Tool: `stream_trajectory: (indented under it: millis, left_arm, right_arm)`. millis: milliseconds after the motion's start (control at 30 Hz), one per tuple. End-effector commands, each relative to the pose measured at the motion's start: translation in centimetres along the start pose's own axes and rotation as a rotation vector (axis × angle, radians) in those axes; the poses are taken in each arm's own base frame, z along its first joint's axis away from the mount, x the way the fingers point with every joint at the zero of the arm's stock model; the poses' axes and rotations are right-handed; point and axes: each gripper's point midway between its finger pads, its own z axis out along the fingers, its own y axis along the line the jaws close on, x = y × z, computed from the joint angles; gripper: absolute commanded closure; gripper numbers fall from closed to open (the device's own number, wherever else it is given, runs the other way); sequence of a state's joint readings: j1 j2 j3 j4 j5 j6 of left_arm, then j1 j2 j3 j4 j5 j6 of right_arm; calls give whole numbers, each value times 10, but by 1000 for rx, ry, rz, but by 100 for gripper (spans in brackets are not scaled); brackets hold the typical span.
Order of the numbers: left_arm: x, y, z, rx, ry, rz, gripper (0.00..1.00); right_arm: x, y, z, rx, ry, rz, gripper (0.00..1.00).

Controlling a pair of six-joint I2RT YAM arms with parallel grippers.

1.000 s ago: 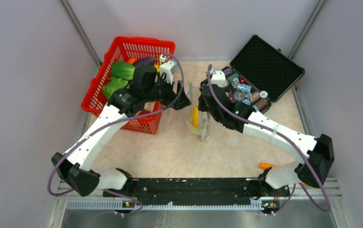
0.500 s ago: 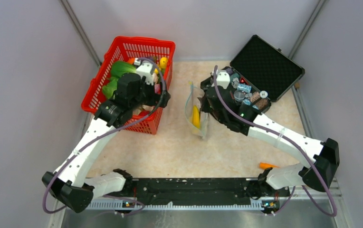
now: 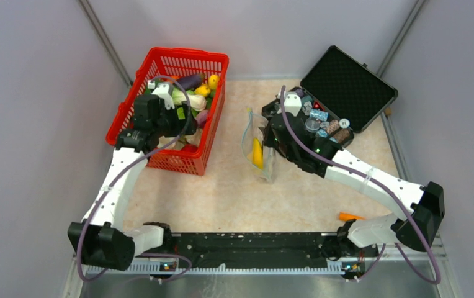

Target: Place the food in the zip-top bag and seal the zipper

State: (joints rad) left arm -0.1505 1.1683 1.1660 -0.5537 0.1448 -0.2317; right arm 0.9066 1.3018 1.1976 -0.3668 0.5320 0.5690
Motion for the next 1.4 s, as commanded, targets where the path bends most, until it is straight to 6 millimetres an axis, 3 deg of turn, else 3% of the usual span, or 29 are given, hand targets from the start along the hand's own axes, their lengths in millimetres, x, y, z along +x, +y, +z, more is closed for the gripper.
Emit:
stream_trajectory:
  millis: [0, 233, 467, 600, 800, 967, 1200, 1367]
  left_arm:
    - [13, 4, 12, 55, 66, -9, 1]
    - [45, 23, 32, 18, 256, 0, 2]
    - [74, 33, 49, -6, 389, -23, 14]
    - [81, 36, 52, -14, 410, -15, 19]
    - [92, 34, 38, -15, 496, 29, 20]
    - [95, 27, 26, 6, 520, 59, 13]
    - [117, 31, 44, 12, 595, 39, 17]
    - [117, 42, 60, -56, 573, 20, 19]
  right_arm:
    - [-20, 6, -8, -36, -49, 39, 100]
    - [-22, 8, -8, -49, -51, 31, 100]
    - [-22, 11, -8, -64, -51, 36, 100]
    - [-23, 10, -8, -61, -56, 36, 100]
    - [-21, 8, -8, -58, -56, 40, 100]
    - [-21, 9, -8, -65, -55, 46, 100]
    - [-20, 13, -7, -80, -53, 52, 100]
    - [-21, 12, -8, -80, -52, 53, 100]
